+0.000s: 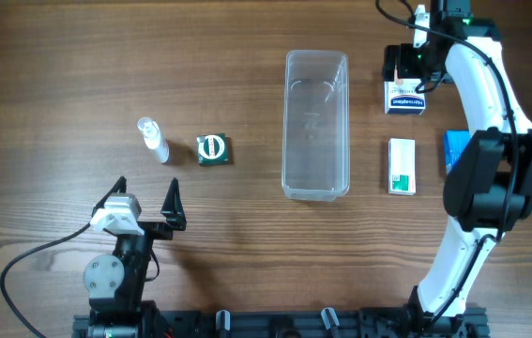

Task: Pack container
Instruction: 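Grasp the white Hansaplast box with the right gripper, then carry the Hansaplast box left and lower it into the container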

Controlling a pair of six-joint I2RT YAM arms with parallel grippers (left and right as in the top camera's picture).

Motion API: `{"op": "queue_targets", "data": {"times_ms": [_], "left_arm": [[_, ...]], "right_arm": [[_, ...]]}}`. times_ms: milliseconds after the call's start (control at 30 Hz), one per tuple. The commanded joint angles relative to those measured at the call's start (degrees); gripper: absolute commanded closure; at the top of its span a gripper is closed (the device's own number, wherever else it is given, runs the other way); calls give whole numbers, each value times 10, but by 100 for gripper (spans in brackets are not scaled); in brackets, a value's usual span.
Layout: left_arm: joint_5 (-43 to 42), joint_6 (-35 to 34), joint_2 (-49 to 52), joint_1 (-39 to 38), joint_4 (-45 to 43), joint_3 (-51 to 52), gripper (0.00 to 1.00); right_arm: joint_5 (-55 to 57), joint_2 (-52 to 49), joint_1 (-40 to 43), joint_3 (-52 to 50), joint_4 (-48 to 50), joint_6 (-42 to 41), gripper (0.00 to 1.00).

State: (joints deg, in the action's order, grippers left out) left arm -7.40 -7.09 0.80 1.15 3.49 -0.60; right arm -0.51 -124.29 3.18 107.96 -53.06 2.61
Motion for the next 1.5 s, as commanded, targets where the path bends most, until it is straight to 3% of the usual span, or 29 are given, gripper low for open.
{"op": "queue_targets", "data": {"times_ms": [0, 1467], "left_arm": [[-3, 9, -4, 4, 2, 3, 0], [-3, 9, -4, 4, 2, 3, 0]], "right_arm": [[37, -28, 0, 12, 7, -11, 0], [48, -97, 3, -24, 35, -11, 0]]}}
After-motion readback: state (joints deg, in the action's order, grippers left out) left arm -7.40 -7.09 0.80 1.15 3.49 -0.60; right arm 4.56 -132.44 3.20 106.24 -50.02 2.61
